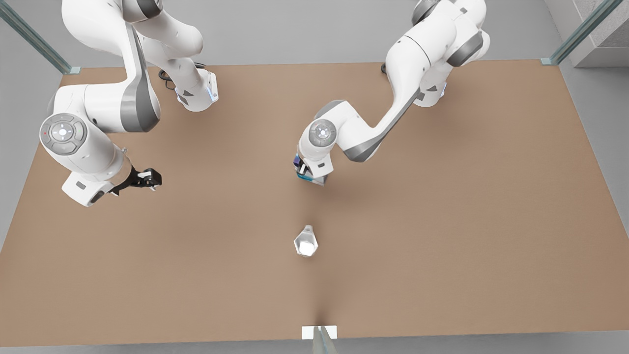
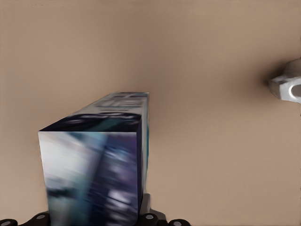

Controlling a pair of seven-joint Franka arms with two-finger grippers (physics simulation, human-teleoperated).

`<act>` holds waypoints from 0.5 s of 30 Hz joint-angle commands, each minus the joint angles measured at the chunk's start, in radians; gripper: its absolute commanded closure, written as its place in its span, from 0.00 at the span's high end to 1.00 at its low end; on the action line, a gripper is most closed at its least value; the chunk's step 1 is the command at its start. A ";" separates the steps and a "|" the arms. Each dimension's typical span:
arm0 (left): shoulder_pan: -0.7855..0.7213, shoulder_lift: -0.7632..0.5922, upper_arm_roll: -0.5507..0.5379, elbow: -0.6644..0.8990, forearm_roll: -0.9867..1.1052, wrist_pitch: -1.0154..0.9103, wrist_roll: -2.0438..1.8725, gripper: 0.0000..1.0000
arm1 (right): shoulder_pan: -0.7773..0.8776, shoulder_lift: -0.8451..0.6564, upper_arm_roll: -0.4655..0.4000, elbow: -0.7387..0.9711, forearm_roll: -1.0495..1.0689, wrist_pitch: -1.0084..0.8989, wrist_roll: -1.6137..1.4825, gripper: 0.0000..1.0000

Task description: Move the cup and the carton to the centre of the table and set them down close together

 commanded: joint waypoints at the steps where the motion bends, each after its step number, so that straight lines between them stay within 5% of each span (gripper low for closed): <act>1: 0.001 0.002 0.001 0.000 0.005 0.002 0.000 0.65 | 0.002 0.000 0.000 0.000 0.000 0.000 0.000 1.00; 9: -0.079 0.054 0.048 0.005 0.007 0.078 -0.059 0.68 | 0.002 0.000 0.000 -0.002 0.000 0.000 0.000 1.00; 11: -0.084 0.062 0.048 0.005 0.011 0.080 -0.049 1.00 | 0.002 -0.002 0.000 0.000 0.000 -0.001 0.000 1.00; 15: -0.079 0.048 0.048 0.005 0.010 0.077 -0.049 1.00 | 0.003 -0.002 0.000 -0.002 0.000 -0.001 0.000 1.00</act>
